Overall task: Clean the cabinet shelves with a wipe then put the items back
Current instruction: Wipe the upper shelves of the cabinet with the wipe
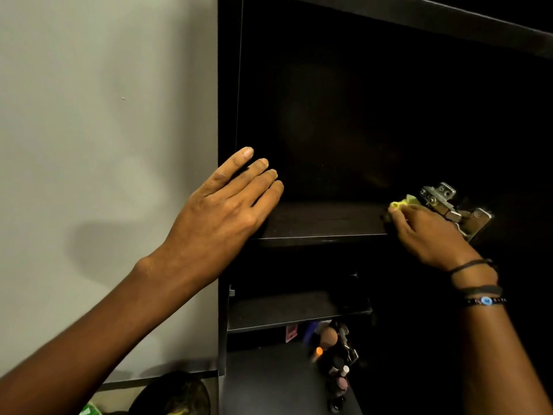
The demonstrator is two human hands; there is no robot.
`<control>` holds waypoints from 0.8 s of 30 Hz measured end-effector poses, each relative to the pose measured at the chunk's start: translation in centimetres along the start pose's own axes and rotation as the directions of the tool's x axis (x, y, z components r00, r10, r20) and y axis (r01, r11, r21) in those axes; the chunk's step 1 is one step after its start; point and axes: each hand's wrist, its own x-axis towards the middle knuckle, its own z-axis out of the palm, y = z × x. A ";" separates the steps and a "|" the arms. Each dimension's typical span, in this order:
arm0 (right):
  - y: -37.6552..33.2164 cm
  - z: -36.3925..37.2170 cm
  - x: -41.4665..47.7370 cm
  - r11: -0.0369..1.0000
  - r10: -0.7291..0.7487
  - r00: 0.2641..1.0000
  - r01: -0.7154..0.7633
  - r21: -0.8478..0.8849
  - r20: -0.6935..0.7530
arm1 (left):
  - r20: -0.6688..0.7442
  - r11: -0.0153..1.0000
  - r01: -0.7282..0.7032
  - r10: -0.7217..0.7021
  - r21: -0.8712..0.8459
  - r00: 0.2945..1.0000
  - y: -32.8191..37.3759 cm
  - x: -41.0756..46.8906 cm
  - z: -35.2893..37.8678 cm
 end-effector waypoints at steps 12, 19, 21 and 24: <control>-17.3 2.2 -2.6 0.685 -0.664 0.743 0.649 0.330 -0.084 | -0.095 0.995 -0.044 0.053 0.092 0.994 -1.7 1.9 -2.9; -13.8 1.7 -2.8 0.682 -0.690 0.712 0.699 0.215 -0.130 | -0.056 0.996 -0.062 0.065 0.060 0.996 -3.0 1.6 -3.8; -10.9 0.6 -2.4 0.780 -0.596 0.796 0.605 0.164 -0.102 | -0.083 0.998 -0.062 0.065 0.030 0.994 -3.2 1.7 -4.0; -7.7 -3.0 -2.2 0.856 -0.415 0.872 0.471 0.212 -0.260 | -0.145 0.994 -0.060 0.046 -0.091 0.988 -3.0 2.3 -5.2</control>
